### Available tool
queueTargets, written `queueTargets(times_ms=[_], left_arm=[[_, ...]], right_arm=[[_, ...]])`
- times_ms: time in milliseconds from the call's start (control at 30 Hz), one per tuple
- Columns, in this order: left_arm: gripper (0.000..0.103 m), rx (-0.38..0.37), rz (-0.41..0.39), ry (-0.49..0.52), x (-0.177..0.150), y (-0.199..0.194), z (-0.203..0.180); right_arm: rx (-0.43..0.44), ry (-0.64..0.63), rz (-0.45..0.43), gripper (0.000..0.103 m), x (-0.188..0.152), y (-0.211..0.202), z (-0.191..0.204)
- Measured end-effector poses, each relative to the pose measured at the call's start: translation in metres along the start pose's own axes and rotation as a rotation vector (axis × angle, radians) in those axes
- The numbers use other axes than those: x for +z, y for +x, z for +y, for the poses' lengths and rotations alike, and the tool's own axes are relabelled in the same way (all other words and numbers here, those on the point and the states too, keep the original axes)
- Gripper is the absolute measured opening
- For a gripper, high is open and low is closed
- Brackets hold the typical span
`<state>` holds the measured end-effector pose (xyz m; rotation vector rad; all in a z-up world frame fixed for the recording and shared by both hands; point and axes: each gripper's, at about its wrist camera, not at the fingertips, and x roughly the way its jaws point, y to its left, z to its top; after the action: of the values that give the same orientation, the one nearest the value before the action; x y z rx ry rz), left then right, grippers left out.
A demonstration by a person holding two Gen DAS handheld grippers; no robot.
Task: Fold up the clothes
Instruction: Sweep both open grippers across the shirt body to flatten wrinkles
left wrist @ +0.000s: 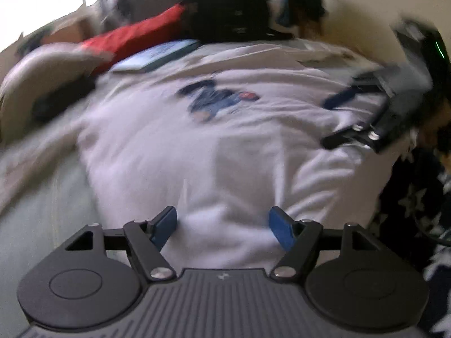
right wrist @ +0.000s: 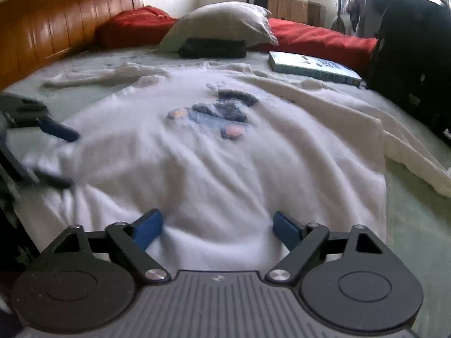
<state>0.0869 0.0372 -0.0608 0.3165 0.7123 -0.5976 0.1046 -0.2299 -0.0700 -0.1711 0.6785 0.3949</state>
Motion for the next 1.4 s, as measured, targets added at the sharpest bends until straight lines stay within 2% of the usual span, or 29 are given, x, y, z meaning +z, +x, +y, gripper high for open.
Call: queueTargets(times_ms=[33,100,200,267,400,467,533,600,700,733,767,833,900,1033,1133,1200,1267,1300,1400], left_arm=[[0.073,0.011,-0.003,-0.016,-0.008,-0.007,0.001],[0.074,0.021,-0.003,-0.048,-0.021,-0.019,0.003],[0.074,0.023,0.012,-0.068,-0.017,-0.032,0.002],[0.074,0.028,0.008,-0.056,0.001,-0.035,0.000],[0.078,0.062,-0.083,-0.015,0.054,-0.021,-0.004],[0.078,0.077,-0.116,-0.014,0.079,-0.006,-0.004],[0.078,0.064,-0.107,-0.059,0.098,0.018,-0.001],[0.078,0.068,-0.070,-0.137,0.106,0.044,0.005],[0.078,0.031,-0.001,-0.228,0.093,0.070,0.014],[0.078,0.041,0.015,-0.228,0.085,0.073,0.016],[0.078,0.054,0.031,-0.226,0.076,0.074,0.017],[0.079,0.051,0.005,-0.196,0.067,0.067,0.017],[0.081,0.064,0.022,-0.206,0.066,0.065,0.023],[0.081,0.122,0.053,-0.223,0.081,0.073,0.035],[0.079,0.146,0.032,-0.214,0.086,0.057,0.030],[0.082,0.122,0.006,-0.173,0.083,0.042,0.019],[0.082,0.110,-0.005,-0.126,0.077,0.031,0.007],[0.082,0.117,0.002,-0.106,0.072,0.027,0.001],[0.082,0.126,0.053,-0.087,0.051,0.025,-0.011]], right_arm=[[-0.001,-0.008,-0.006,0.103,-0.010,-0.007,-0.002],[0.006,0.019,-0.004,0.103,-0.026,-0.020,-0.011],[0.022,0.075,0.003,0.103,-0.033,-0.038,-0.025],[0.022,0.094,0.014,0.103,-0.026,-0.048,-0.030],[-0.028,0.029,-0.086,0.103,0.014,-0.051,-0.035],[-0.016,0.022,-0.104,0.103,0.039,-0.029,-0.045],[0.005,0.036,-0.103,0.103,0.062,-0.002,-0.058],[0.007,0.092,-0.067,0.103,0.080,0.031,-0.079],[0.035,0.190,-0.002,0.103,0.086,0.067,-0.116],[0.034,0.223,0.020,0.103,0.085,0.079,-0.129],[-0.005,0.214,0.026,0.103,0.083,0.084,-0.139],[-0.080,0.197,0.038,0.102,0.079,0.093,-0.159],[-0.033,0.234,0.047,0.102,0.085,0.098,-0.175],[-0.099,0.161,0.086,0.102,0.102,0.106,-0.166],[-0.150,0.166,0.103,0.102,0.108,0.088,-0.153],[-0.133,0.163,0.077,0.103,0.109,0.065,-0.134],[-0.072,0.122,0.057,0.103,0.098,0.040,-0.109],[-0.042,0.102,0.047,0.103,0.092,0.028,-0.096],[-0.027,0.054,0.076,0.103,0.064,0.014,-0.057]])
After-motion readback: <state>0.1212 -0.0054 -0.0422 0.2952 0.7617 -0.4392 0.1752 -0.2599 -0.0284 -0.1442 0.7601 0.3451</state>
